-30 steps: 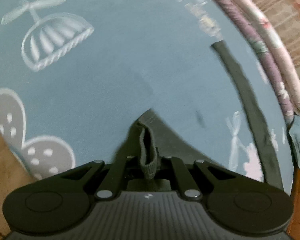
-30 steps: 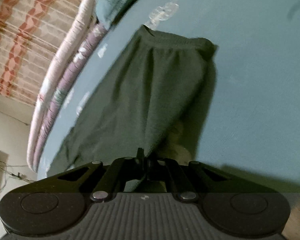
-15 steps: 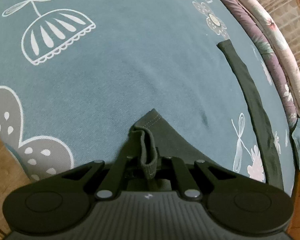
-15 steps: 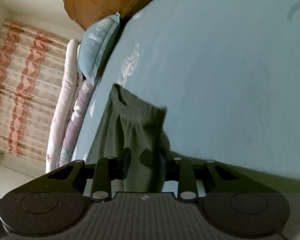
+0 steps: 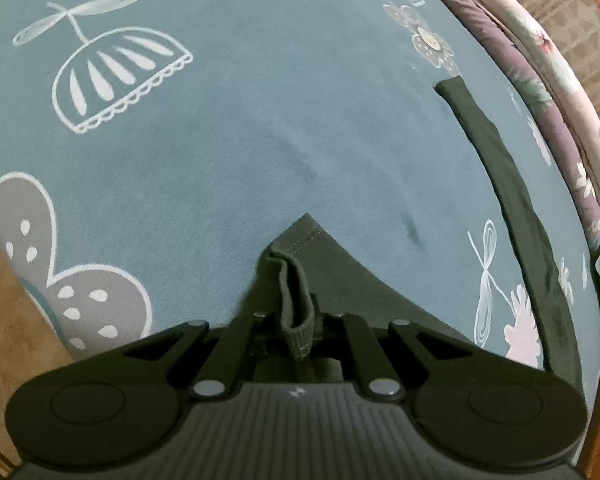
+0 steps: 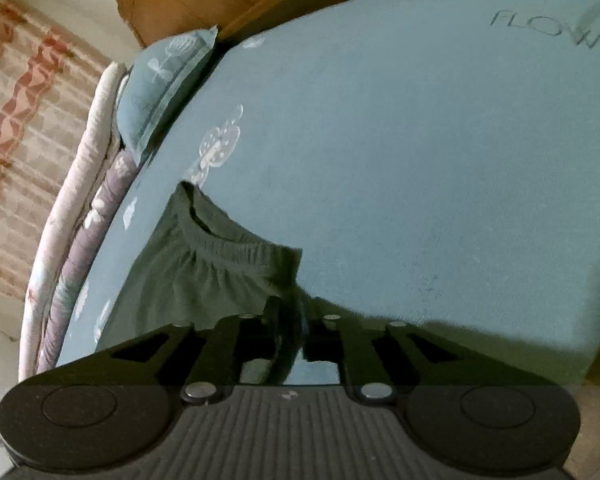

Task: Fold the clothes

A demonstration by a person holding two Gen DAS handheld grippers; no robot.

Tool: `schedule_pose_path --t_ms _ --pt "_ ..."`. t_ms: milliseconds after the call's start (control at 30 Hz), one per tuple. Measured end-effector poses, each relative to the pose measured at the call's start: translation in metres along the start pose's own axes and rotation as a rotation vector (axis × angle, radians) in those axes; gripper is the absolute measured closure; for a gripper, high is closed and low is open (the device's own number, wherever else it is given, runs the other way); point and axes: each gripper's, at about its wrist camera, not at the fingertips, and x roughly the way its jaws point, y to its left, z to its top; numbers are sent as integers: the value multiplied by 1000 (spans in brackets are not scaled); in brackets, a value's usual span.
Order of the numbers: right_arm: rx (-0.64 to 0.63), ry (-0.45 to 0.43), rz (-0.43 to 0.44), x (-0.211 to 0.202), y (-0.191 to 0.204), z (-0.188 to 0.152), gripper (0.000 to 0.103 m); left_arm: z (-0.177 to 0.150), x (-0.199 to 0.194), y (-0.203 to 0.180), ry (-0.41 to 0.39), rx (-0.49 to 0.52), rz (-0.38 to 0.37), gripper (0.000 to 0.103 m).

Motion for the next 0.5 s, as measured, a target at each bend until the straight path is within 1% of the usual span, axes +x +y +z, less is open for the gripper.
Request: schedule_pose_path --t_ms 33,100,167,200,267,333,367,433,500 --pt "-44 -24 -23 -6 8 1 77 -1 0 1 -1 0 0 97" --pt "-144 -62 -55 -17 25 4 77 1 0 1 3 -2 -5 97" --pt "-323 -50 -3 -23 57 1 77 2 2 2 6 -4 -7 97" --pt "-423 -15 50 -23 76 -7 77 2 3 2 6 -5 -7 97" --pt "-627 88 183 -20 117 -27 77 3 5 2 5 -1 -7 97" --pt "-819 216 304 -12 156 -58 77 3 6 0 4 13 -6 97" --pt "-918 288 364 -6 176 -80 78 3 5 -1 4 17 -7 98" --pt "-1072 417 467 6 209 -124 78 2 3 -1 0 24 -10 98" --pt "-1171 496 532 15 230 -158 78 1 -2 -2 -8 40 -22 99"
